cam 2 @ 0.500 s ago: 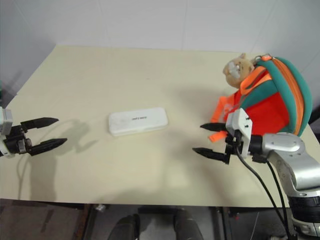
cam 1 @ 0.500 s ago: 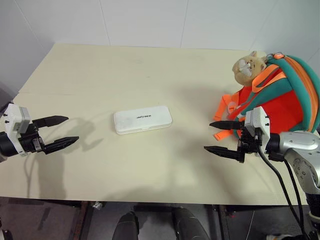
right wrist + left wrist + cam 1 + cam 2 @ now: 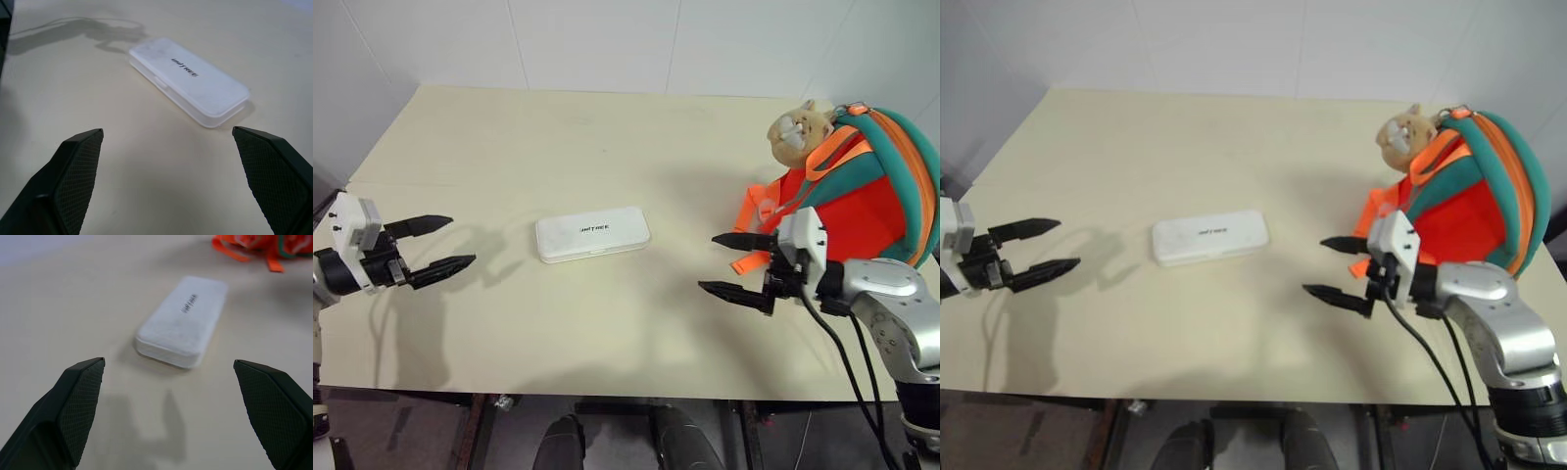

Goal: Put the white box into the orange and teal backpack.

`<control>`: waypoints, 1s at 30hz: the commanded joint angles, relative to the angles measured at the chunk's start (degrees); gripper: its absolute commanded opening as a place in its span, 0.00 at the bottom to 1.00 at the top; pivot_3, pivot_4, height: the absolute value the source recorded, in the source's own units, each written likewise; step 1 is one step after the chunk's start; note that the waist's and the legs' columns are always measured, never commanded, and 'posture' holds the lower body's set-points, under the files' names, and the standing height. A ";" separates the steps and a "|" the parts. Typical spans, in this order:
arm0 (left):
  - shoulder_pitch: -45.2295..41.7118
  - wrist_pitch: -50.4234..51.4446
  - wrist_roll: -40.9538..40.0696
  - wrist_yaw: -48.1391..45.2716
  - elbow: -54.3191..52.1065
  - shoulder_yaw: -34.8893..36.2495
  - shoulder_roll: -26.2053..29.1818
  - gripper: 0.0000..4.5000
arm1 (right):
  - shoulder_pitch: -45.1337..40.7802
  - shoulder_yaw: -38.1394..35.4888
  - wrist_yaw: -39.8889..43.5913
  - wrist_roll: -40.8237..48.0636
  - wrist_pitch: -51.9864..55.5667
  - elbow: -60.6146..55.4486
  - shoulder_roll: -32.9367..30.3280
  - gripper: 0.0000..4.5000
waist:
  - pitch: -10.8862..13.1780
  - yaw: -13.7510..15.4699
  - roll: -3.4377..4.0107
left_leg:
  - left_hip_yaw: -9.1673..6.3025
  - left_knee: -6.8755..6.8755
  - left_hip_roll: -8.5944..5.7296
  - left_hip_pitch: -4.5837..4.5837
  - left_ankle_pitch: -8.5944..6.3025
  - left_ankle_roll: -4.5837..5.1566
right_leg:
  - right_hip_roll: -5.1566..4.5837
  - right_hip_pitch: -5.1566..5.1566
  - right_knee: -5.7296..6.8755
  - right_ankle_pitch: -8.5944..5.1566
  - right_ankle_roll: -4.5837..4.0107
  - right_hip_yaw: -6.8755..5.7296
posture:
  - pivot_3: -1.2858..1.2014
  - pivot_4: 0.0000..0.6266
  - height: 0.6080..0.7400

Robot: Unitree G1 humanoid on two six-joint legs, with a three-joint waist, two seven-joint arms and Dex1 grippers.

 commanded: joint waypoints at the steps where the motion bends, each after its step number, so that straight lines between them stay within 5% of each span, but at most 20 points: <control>1: -1.62 -5.34 1.99 3.89 0.51 0.74 -1.87 0.88 | -2.40 1.39 -6.46 -3.79 1.89 1.84 2.55 0.96 | 0.00 0.10 -0.01 | 0.00 0.01 0.00 0.01 0.00 0.00 | 0.00 0.00 0.00 0.00 -0.01 -0.01 | 0.52 0.24 1.00; 14: -0.73 4.70 3.68 13.66 -2.70 -2.90 -4.91 0.00 | -14.81 8.75 -16.60 -19.68 -10.19 20.60 15.51 0.03 | -0.01 -1.16 -0.02 | -0.02 -0.03 0.00 -0.03 0.00 -0.01 | 0.01 -0.09 0.13 0.00 0.01 -0.03 | 0.52 0.24 1.00; 24: -1.87 20.53 1.65 16.75 -1.46 -4.48 -7.29 0.00 | -19.35 11.60 -20.53 -25.64 -15.41 31.97 23.70 0.01 | -0.01 -1.43 -0.02 | -0.05 -0.03 0.00 -0.03 0.01 -0.02 | 0.02 -0.10 0.19 0.00 0.01 -0.04 | 0.52 0.24 1.00; 30: -5.53 21.46 1.94 15.89 1.89 -6.53 -10.17 0.00 | -22.45 13.33 -21.29 -28.70 -16.13 39.79 27.21 0.01 | -0.01 -1.43 -0.02 | -0.10 0.00 -0.01 -0.02 0.03 -0.06 | 0.02 -0.10 0.25 0.01 0.02 -0.07 | 0.52 0.24 1.00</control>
